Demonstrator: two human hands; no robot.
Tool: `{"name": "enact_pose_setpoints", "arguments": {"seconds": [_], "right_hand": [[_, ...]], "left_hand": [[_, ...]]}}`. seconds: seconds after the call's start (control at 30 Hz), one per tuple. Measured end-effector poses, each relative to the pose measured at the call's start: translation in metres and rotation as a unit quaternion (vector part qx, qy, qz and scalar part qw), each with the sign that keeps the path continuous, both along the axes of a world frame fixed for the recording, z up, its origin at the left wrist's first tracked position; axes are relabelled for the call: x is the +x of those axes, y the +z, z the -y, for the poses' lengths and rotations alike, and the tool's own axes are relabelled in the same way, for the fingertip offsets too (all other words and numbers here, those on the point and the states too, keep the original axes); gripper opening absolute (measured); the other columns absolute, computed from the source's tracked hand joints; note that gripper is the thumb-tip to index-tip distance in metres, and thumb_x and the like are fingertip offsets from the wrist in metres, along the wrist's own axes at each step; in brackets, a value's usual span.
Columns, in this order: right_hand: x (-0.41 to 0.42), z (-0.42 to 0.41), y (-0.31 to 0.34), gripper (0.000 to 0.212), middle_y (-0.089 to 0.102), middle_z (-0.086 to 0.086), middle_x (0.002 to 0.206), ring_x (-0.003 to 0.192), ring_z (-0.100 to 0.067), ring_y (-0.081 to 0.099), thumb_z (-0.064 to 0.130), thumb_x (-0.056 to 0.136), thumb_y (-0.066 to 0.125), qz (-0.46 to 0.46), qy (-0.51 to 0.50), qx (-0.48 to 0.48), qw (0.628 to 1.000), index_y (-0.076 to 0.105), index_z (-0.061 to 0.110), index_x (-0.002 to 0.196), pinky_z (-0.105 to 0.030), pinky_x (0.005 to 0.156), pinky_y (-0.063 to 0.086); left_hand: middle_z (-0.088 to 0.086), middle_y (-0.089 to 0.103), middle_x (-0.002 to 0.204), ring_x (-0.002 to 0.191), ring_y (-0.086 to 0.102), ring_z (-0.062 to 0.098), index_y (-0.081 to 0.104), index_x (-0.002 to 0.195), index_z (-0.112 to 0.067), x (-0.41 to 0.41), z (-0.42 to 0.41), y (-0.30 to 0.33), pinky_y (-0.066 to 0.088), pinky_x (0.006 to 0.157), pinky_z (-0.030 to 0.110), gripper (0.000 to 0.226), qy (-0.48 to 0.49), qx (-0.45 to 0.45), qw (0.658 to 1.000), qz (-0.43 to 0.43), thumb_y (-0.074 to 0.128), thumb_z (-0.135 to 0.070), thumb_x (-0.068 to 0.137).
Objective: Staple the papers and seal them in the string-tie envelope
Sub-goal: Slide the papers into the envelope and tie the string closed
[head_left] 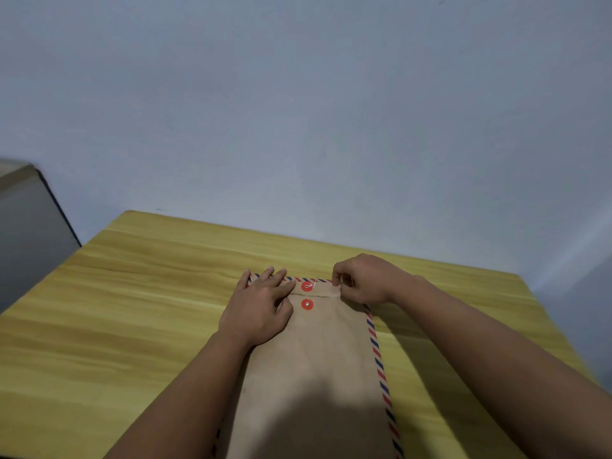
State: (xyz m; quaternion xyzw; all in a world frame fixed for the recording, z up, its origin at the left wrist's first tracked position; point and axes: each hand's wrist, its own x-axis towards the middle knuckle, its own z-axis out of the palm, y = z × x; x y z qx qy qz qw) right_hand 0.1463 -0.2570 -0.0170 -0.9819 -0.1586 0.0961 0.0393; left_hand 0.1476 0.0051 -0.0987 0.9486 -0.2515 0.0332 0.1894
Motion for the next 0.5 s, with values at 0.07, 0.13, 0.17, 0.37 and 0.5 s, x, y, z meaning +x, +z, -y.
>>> {"name": "enact_pose_setpoints", "arguments": {"seconds": [0.07,0.13,0.17,0.37,0.5], "right_hand": [[0.004,-0.004,-0.002,0.026,0.071,0.005,0.111,0.100,-0.019,0.063,0.028,0.098,0.059,0.041,0.024,-0.013,0.999,0.070,0.027,0.121,-0.034,0.080,0.052],[0.012,-0.012,-0.004,0.030,0.068,0.005,0.118,0.105,-0.019,0.063,0.035,0.103,0.056,0.069,0.060,-0.037,0.995,0.067,0.030,0.130,-0.032,0.075,0.048],[0.016,-0.016,-0.005,0.031,0.067,0.005,0.117,0.104,-0.019,0.064,0.036,0.104,0.054,0.077,0.083,-0.057,0.992,0.067,0.032,0.131,-0.031,0.071,0.046],[0.031,-0.038,-0.006,0.028,0.064,0.002,0.092,0.079,-0.027,0.062,0.031,0.101,0.049,0.110,0.182,-0.170,0.962,0.075,0.021,0.101,-0.032,0.059,0.032],[0.032,-0.046,-0.001,0.029,0.065,0.000,0.091,0.071,-0.025,0.047,0.031,0.102,0.049,0.108,0.212,-0.204,0.950,0.074,0.018,0.097,-0.032,0.059,0.031]], "left_hand": [[-0.012,0.029,0.165,0.155,0.014,0.008,0.044,0.150,-0.040,0.000,0.000,0.001,0.002,0.127,0.047,0.056,0.000,0.000,1.000,0.000,0.034,-0.042,0.095],[-0.012,0.029,0.165,0.155,0.014,0.008,0.044,0.150,-0.041,0.000,0.001,0.001,0.002,0.127,0.047,0.056,-0.001,0.000,1.000,0.001,0.034,-0.043,0.094],[-0.012,0.029,0.164,0.155,0.014,0.008,0.044,0.150,-0.041,0.000,0.001,0.001,0.003,0.127,0.047,0.057,0.000,-0.001,1.000,0.002,0.034,-0.043,0.094],[-0.009,0.034,0.163,0.154,0.018,0.010,0.048,0.148,-0.038,0.001,0.000,0.001,0.005,0.126,0.048,0.062,-0.006,-0.014,1.000,0.003,0.032,-0.046,0.088],[-0.009,0.035,0.163,0.154,0.019,0.011,0.048,0.148,-0.037,0.001,-0.001,-0.001,0.006,0.126,0.049,0.061,-0.004,-0.017,1.000,0.005,0.035,-0.046,0.089]]}}
